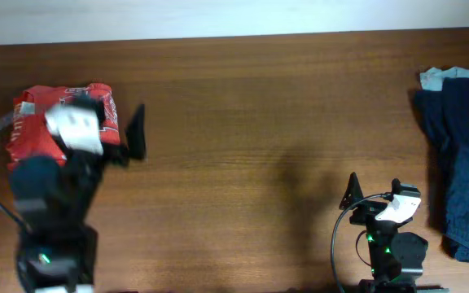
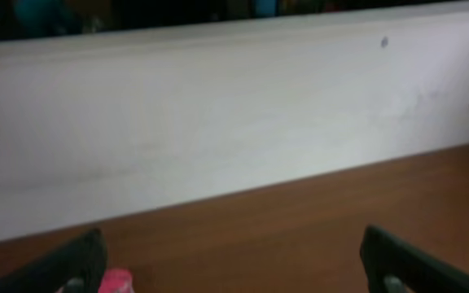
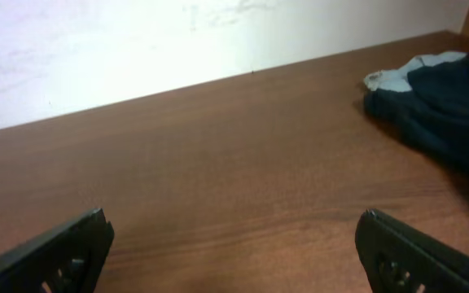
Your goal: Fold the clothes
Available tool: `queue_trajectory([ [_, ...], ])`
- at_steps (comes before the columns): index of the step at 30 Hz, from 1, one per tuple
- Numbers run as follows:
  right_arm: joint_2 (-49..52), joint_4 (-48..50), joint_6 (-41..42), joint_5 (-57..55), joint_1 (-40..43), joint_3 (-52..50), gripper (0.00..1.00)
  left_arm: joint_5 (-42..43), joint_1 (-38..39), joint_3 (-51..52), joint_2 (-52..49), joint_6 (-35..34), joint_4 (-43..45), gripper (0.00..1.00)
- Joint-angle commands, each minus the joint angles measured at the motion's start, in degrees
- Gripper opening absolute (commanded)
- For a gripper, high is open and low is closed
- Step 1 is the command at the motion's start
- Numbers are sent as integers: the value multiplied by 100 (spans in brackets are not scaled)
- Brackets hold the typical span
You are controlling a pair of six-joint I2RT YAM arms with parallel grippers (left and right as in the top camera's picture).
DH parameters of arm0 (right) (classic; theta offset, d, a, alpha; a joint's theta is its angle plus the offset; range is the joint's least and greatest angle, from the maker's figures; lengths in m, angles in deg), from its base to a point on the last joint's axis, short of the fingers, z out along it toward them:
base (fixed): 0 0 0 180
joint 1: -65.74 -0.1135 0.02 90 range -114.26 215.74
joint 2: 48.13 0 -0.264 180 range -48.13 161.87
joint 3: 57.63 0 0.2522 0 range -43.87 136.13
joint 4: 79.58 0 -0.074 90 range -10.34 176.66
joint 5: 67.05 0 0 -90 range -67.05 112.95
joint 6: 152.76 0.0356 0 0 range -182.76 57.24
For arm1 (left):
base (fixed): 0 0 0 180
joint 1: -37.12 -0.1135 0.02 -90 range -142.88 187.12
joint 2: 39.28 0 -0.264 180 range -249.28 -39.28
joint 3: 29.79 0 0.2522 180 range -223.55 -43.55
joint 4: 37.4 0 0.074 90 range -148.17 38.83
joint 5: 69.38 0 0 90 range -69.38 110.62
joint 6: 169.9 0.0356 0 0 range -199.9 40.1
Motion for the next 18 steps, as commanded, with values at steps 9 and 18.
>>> queue_trajectory([
  [9,-13,-26,-42,7,44,-33,99,-76,13,3958,3252,70,1803,99],
  [18,-13,-28,-42,7,44,-33,99,-450,24,4817,4413,-258,1751,99],
])
